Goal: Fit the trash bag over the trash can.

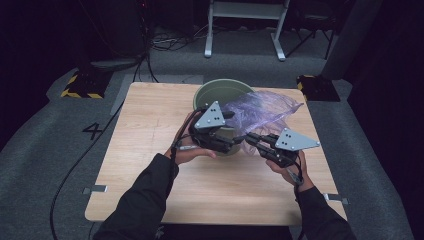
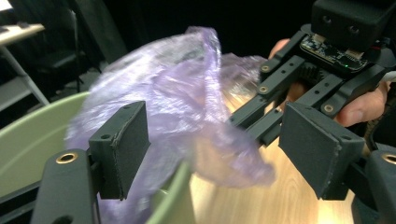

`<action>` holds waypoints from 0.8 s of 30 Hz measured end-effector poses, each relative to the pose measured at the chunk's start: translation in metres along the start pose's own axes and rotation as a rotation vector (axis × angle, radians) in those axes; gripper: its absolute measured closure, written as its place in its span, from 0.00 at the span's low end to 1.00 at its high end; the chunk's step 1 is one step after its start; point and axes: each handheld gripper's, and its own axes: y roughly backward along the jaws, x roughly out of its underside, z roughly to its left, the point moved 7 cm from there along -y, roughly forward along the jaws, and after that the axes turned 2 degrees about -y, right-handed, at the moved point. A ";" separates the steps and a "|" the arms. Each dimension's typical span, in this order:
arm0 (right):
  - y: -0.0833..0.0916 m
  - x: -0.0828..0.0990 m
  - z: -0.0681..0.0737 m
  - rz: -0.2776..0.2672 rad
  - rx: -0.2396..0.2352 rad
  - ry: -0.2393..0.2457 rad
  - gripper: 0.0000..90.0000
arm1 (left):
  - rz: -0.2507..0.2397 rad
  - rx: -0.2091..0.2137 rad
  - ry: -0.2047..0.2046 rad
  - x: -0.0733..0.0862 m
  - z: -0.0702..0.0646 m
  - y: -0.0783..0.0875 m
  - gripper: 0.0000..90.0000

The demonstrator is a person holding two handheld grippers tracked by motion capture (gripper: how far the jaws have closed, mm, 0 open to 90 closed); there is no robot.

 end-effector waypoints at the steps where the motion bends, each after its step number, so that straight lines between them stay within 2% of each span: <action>1: 0.000 0.002 0.001 0.005 -0.002 0.002 0.91 | 0.021 -0.007 -0.009 0.002 -0.001 -0.004 0.26; 3: 0.000 0.005 0.004 0.008 -0.005 -0.002 0.89 | 0.056 -0.023 -0.006 0.006 0.001 -0.009 0.28; 6: 0.001 0.011 0.007 0.015 -0.017 0.001 0.88 | 0.076 -0.049 0.017 0.012 0.006 -0.012 0.34; 8: 0.002 0.013 0.008 0.007 -0.031 -0.006 0.87 | 0.090 -0.074 0.010 0.016 0.009 -0.012 0.40; 15: 0.013 0.018 0.011 -0.005 -0.051 -0.013 0.80 | 0.122 -0.100 -0.003 0.024 0.015 -0.015 0.63; 19: 0.022 0.019 0.009 -0.007 -0.036 -0.008 0.75 | 0.136 -0.098 -0.049 0.028 0.015 -0.016 0.83; 22: 0.030 0.019 0.005 -0.006 -0.008 0.004 0.72 | 0.130 -0.092 -0.056 0.028 0.016 -0.014 0.89; 24: 0.037 0.019 -0.002 -0.016 0.016 -0.008 0.68 | 0.095 -0.082 -0.040 0.027 0.017 -0.010 0.92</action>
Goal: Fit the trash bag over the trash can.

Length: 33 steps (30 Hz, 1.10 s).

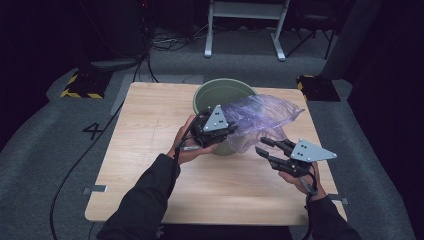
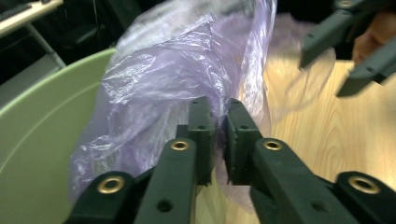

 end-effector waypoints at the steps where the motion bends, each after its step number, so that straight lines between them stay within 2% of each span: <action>1: 0.003 0.000 -0.004 -0.005 0.017 -0.006 0.67 | -0.017 0.005 0.010 -0.001 0.002 0.003 0.92; 5: 0.013 0.002 -0.022 -0.001 0.100 -0.026 0.63 | -0.048 -0.010 0.031 -0.002 0.008 0.012 0.94; 7: 0.014 0.005 -0.029 0.023 0.143 -0.019 0.59 | -0.060 -0.020 0.043 -0.001 0.012 0.018 0.93; 10: 0.012 0.007 -0.034 0.040 0.184 -0.013 0.51 | -0.065 -0.023 0.048 0.001 0.016 0.025 0.93; 14: 0.011 0.005 -0.037 0.036 0.213 -0.007 0.45 | -0.077 -0.030 0.065 0.007 0.023 0.036 0.93; 17: 0.002 0.007 -0.041 0.061 0.223 -0.023 0.44 | -0.076 -0.039 0.080 0.014 0.027 0.042 0.94; 18: -0.001 0.008 -0.042 0.073 0.229 -0.019 0.47 | -0.076 -0.047 0.084 0.016 0.029 0.044 0.94; 19: -0.004 0.009 -0.043 0.087 0.234 -0.015 0.55 | -0.075 -0.057 0.087 0.018 0.031 0.045 0.95; 20: -0.005 0.010 -0.043 0.095 0.239 -0.008 0.68 | -0.079 -0.063 0.095 0.020 0.033 0.047 0.95; 21: -0.006 0.010 -0.041 0.097 0.230 0.000 0.78 | -0.081 -0.065 0.101 0.021 0.034 0.049 0.95; 24: -0.011 0.016 -0.036 0.126 0.195 0.008 0.95 | -0.081 -0.093 0.121 0.028 0.041 0.053 0.97; 27: -0.018 0.026 -0.033 0.167 0.175 0.011 1.00 | -0.084 -0.109 0.144 0.035 0.049 0.055 0.99; 33: -0.027 0.039 -0.034 0.213 0.158 -0.001 1.00 | -0.091 -0.142 0.182 0.045 0.062 0.058 0.99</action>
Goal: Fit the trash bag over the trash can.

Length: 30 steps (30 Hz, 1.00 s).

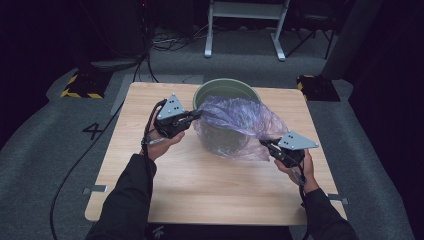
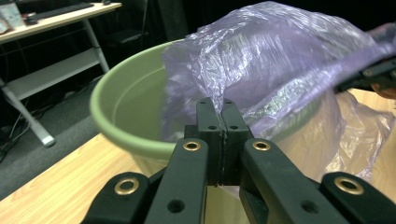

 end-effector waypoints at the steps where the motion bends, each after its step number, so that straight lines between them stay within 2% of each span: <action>1: -0.002 0.002 0.000 0.011 -0.003 0.004 1.00 | -0.003 -0.001 0.008 0.001 0.002 0.000 0.99; 2: -0.003 0.005 0.001 0.021 -0.003 0.009 0.99 | -0.006 -0.005 0.015 0.001 0.004 0.000 0.99; 4: -0.004 0.008 0.003 0.031 -0.024 0.012 0.91 | -0.011 -0.008 0.025 0.002 0.006 0.001 0.99; 5: -0.003 0.008 0.005 0.027 -0.034 0.016 0.85 | -0.013 -0.009 0.029 0.002 0.007 0.001 0.99; 6: -0.001 0.008 0.007 0.015 -0.037 0.023 0.73 | -0.012 -0.012 0.028 0.002 0.008 0.001 0.99; 7: 0.001 0.006 0.009 0.005 -0.033 0.027 0.66 | -0.014 -0.016 0.029 0.002 0.009 0.001 0.99; 9: 0.010 0.002 0.015 -0.016 -0.034 0.053 0.61 | -0.014 -0.023 0.029 0.002 0.010 0.002 0.99; 13: 0.029 -0.002 0.020 -0.018 -0.056 0.086 0.61 | -0.013 -0.039 0.036 0.003 0.014 0.004 0.99; 17: 0.051 -0.013 0.020 -0.085 -0.049 0.087 0.56 | -0.022 -0.047 0.048 0.002 0.018 0.005 0.99; 22: 0.068 -0.031 0.021 -0.189 -0.057 0.126 0.51 | -0.020 -0.054 0.055 0.004 0.022 0.003 0.99; 24: 0.072 -0.037 0.017 -0.231 -0.028 0.131 0.50 | -0.023 -0.056 0.064 0.003 0.024 0.003 0.99; 26: 0.076 -0.041 0.017 -0.266 -0.022 0.134 0.50 | -0.023 -0.057 0.066 0.003 0.025 0.003 0.99; 30: 0.080 -0.049 0.013 -0.310 0.064 0.180 0.52 | -0.027 -0.062 0.074 0.001 0.028 0.003 0.98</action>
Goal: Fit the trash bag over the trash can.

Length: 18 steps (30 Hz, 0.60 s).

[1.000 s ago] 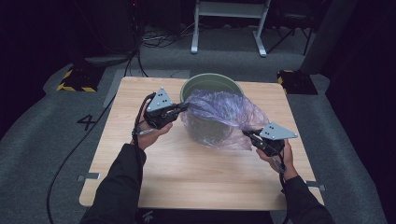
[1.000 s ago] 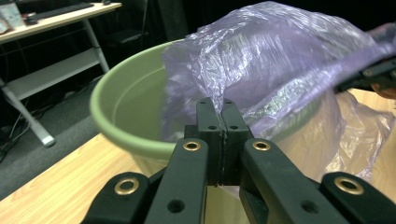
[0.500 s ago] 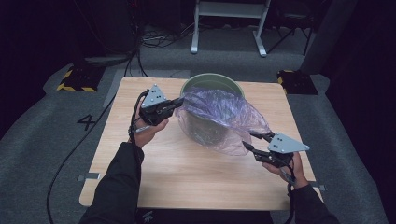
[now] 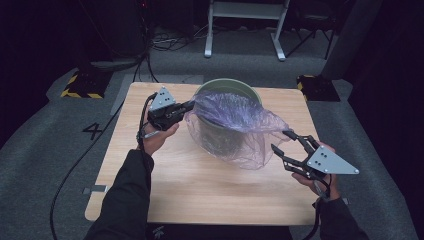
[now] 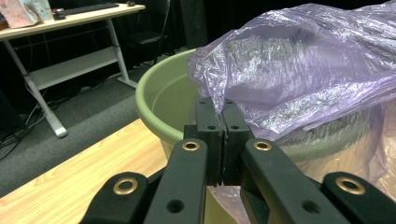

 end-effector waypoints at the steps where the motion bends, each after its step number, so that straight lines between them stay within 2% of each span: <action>1: 0.000 -0.003 -0.002 -0.015 0.011 0.009 0.53 | -0.001 -0.001 0.003 0.000 0.000 0.000 0.98; 3: 0.001 -0.007 -0.006 -0.032 0.023 0.018 0.56 | -0.008 0.000 0.009 -0.001 0.002 0.000 0.98; 4: 0.003 -0.009 -0.006 -0.045 0.018 0.023 0.59 | -0.007 -0.002 0.010 -0.001 0.002 0.000 0.98; 5: 0.004 -0.010 -0.005 -0.056 0.000 0.031 0.60 | -0.006 -0.002 0.010 -0.001 0.002 0.000 0.98; 7: 0.006 -0.012 -0.004 -0.064 -0.004 0.044 0.60 | -0.003 -0.005 0.011 0.000 0.003 -0.001 0.98; 12: 0.014 -0.011 0.000 -0.067 -0.044 0.027 0.55 | -0.001 -0.009 0.018 0.001 0.005 0.000 0.98; 15: 0.020 -0.006 0.001 -0.061 -0.047 0.018 0.52 | 0.003 -0.009 0.017 0.002 0.004 0.000 0.98; 17: 0.026 -0.003 0.002 -0.076 -0.062 0.002 0.51 | 0.004 -0.010 0.017 0.003 0.005 0.000 0.98; 18: 0.029 -0.002 0.001 -0.084 -0.052 -0.004 0.50 | 0.004 -0.010 0.018 0.003 0.005 0.000 0.98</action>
